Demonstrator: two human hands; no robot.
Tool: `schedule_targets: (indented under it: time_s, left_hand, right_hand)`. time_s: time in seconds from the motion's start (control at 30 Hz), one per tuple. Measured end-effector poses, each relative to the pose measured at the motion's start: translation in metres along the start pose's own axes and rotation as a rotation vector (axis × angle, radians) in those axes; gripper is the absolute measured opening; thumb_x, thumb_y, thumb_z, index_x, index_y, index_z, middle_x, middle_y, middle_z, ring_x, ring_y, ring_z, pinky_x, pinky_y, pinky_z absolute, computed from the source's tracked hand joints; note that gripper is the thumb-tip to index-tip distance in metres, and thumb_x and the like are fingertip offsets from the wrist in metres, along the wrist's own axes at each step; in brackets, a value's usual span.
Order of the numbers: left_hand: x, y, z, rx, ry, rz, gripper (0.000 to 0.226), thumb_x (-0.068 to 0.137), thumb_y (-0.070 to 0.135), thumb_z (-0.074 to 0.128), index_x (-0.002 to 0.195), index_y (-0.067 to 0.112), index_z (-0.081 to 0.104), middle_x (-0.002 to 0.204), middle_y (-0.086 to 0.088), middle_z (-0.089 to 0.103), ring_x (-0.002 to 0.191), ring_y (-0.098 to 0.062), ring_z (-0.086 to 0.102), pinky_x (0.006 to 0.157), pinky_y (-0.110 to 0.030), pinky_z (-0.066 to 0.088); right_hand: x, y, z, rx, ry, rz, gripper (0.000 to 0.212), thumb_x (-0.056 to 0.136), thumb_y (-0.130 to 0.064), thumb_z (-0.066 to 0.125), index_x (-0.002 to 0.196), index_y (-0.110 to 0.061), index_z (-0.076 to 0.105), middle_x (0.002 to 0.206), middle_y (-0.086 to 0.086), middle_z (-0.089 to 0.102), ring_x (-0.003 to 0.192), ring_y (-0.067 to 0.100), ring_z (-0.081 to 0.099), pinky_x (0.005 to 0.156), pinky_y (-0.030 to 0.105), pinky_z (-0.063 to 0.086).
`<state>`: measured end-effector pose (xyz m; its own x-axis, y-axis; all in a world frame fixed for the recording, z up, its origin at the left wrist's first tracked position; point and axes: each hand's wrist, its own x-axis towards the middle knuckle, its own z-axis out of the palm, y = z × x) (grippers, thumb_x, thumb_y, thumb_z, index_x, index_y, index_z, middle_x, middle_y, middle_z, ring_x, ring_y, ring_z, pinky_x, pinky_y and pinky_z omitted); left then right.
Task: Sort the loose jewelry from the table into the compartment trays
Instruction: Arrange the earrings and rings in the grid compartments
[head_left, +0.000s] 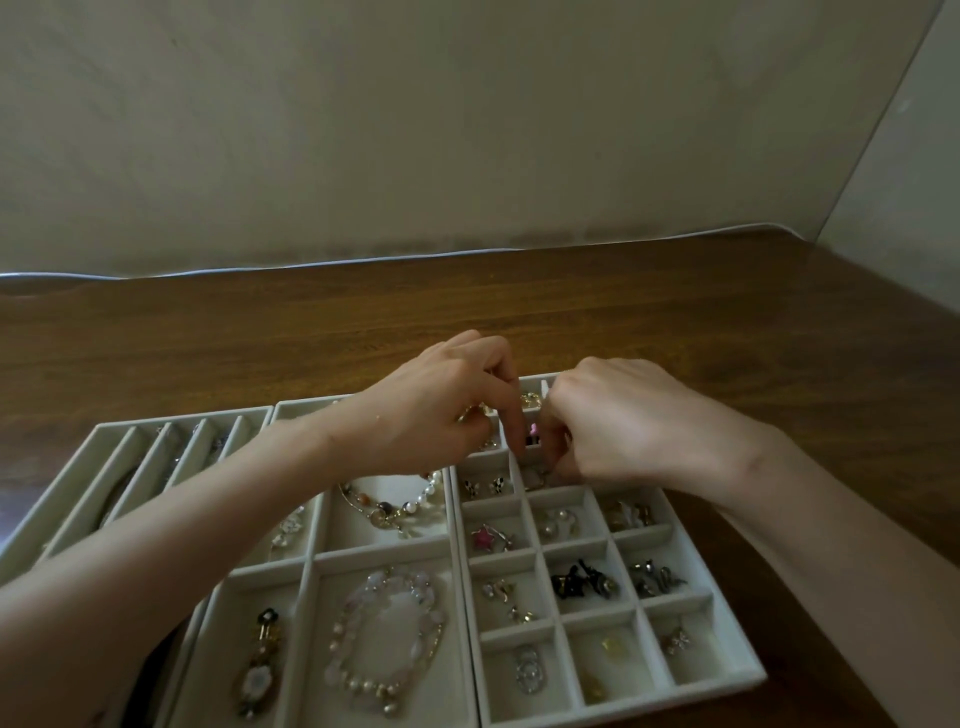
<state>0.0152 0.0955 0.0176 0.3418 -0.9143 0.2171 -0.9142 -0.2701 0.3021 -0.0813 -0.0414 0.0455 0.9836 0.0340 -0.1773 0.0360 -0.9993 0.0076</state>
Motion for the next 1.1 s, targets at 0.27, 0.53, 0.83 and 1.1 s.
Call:
schedule_targets:
  time_s: [0.27,0.53,0.83,1.1]
  left_hand:
    - [-0.001,-0.001,0.001,-0.001,0.006,-0.002,0.037,0.071,0.009,0.043,0.088,0.024,0.073,0.092,0.01,0.048,0.09,-0.007,0.042,0.074,-0.013,0.035]
    - [0.001,0.0,0.003,0.009,0.01,0.011,0.036,0.072,0.009,0.043,0.088,0.017,0.074,0.089,0.012,0.044,0.083,0.0,0.036,0.075,-0.006,0.031]
    - [0.0,-0.001,0.004,-0.011,-0.007,0.01,0.039,0.072,0.008,0.044,0.085,0.031,0.073,0.087,0.017,0.042,0.088,0.003,0.039,0.074,-0.006,0.03]
    - [-0.001,0.0,0.003,-0.009,-0.011,-0.005,0.035,0.073,0.013,0.046,0.086,0.029,0.073,0.089,0.013,0.045,0.089,0.0,0.04,0.074,-0.005,0.029]
  right_hand:
    - [-0.006,-0.01,0.0,-0.143,0.12,-0.058,0.04,0.091,-0.009,0.053,0.063,-0.022,0.027,0.067,-0.004,0.041,0.066,0.014,0.046,0.066,0.028,0.04]
    - [0.001,-0.002,0.001,-0.077,0.086,-0.056,0.037,0.09,-0.013,0.056,0.063,-0.024,0.033,0.067,-0.006,0.043,0.058,0.007,0.04,0.06,0.025,0.036]
    - [-0.001,0.018,-0.012,0.498,0.026,0.008,0.014,0.081,-0.013,0.071,0.081,-0.022,0.06,0.084,-0.009,0.058,0.075,0.001,0.055,0.061,0.016,0.039]
    - [0.004,0.023,-0.007,0.618,-0.029,0.015,0.008,0.08,-0.009,0.071,0.084,-0.017,0.071,0.082,-0.005,0.067,0.069,0.005,0.068,0.059,0.016,0.055]
